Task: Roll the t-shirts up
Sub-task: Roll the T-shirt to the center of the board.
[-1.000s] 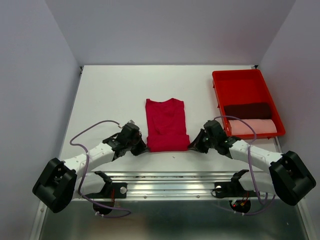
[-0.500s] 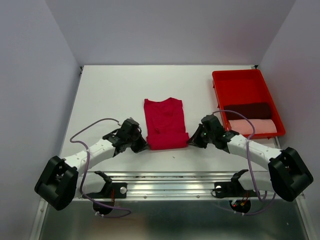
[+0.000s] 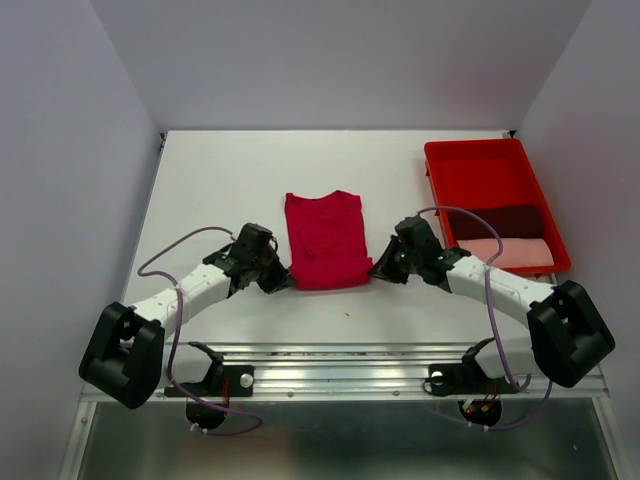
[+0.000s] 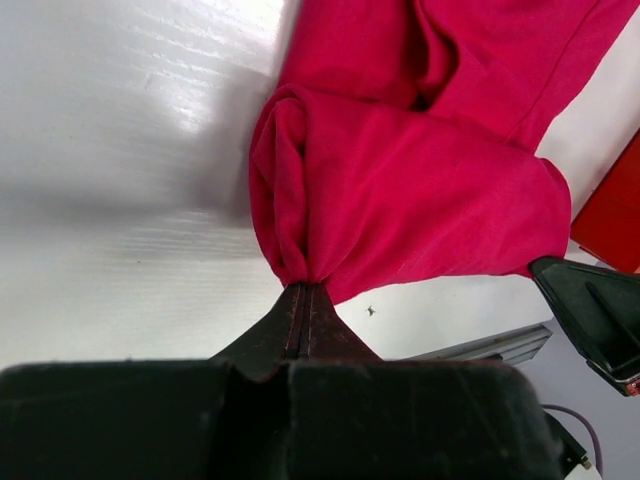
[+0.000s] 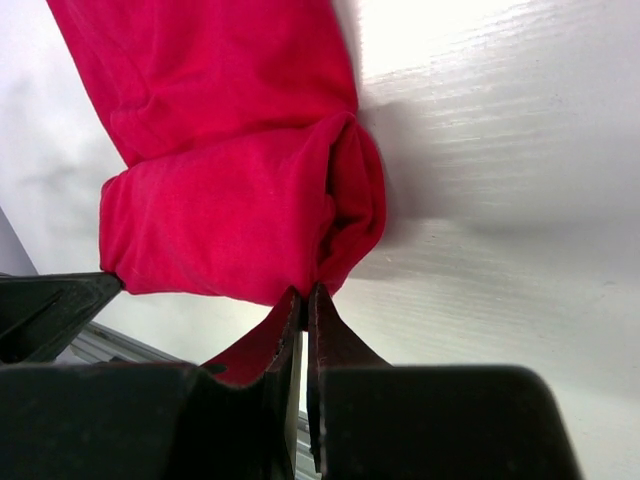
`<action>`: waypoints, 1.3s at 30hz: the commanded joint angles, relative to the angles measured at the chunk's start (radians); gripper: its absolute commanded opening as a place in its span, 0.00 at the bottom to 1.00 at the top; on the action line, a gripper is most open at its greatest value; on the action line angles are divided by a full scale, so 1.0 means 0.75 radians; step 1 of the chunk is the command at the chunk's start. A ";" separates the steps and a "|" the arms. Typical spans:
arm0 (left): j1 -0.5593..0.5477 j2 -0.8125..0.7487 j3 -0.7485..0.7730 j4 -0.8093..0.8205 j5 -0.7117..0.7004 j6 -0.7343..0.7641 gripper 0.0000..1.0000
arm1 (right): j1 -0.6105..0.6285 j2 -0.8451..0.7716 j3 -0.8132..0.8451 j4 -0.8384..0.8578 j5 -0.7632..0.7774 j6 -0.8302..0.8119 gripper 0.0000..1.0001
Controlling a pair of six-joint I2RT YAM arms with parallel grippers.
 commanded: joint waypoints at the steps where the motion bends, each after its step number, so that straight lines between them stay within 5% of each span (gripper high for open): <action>1: 0.048 0.022 0.104 -0.048 0.013 0.072 0.00 | 0.006 0.031 0.100 0.011 0.037 -0.040 0.01; 17: 0.138 0.133 0.143 -0.069 0.009 0.221 0.00 | 0.032 0.126 0.106 0.027 -0.077 -0.101 0.04; 18: 0.144 0.131 0.135 -0.063 -0.001 0.237 0.00 | 0.032 0.124 0.104 0.017 -0.073 -0.109 0.07; 20: 0.167 0.124 0.117 -0.050 -0.011 0.266 0.00 | 0.069 0.122 0.123 -0.042 -0.041 -0.146 0.43; 23: 0.187 0.122 0.121 -0.067 -0.040 0.297 0.17 | 0.086 0.113 0.186 -0.166 0.039 -0.221 0.51; 25: 0.194 0.116 0.131 -0.085 -0.054 0.331 0.45 | 0.086 0.093 0.219 -0.220 0.158 -0.263 0.54; 28: 0.198 0.084 0.170 -0.144 -0.117 0.358 0.67 | 0.086 0.087 0.311 -0.298 0.246 -0.334 0.54; 31: 0.196 0.027 0.194 -0.195 -0.209 0.366 0.71 | 0.100 0.128 0.401 -0.292 0.252 -0.375 0.40; 32: 0.190 0.010 0.208 -0.194 -0.230 0.364 0.66 | 0.116 0.168 0.445 -0.273 0.238 -0.387 0.27; 34: 0.177 -0.029 0.219 -0.167 -0.214 0.362 0.48 | 0.149 0.215 0.487 -0.249 0.209 -0.390 0.14; 35: 0.165 -0.039 0.233 -0.149 -0.199 0.356 0.36 | 0.149 0.240 0.505 -0.214 0.183 -0.392 0.11; 36: 0.151 -0.041 0.239 -0.106 -0.159 0.350 0.12 | 0.165 0.262 0.527 -0.190 0.116 -0.384 0.07; 39: 0.071 -0.009 0.258 -0.014 -0.071 0.309 0.00 | 0.165 0.344 0.524 -0.043 -0.078 -0.326 0.02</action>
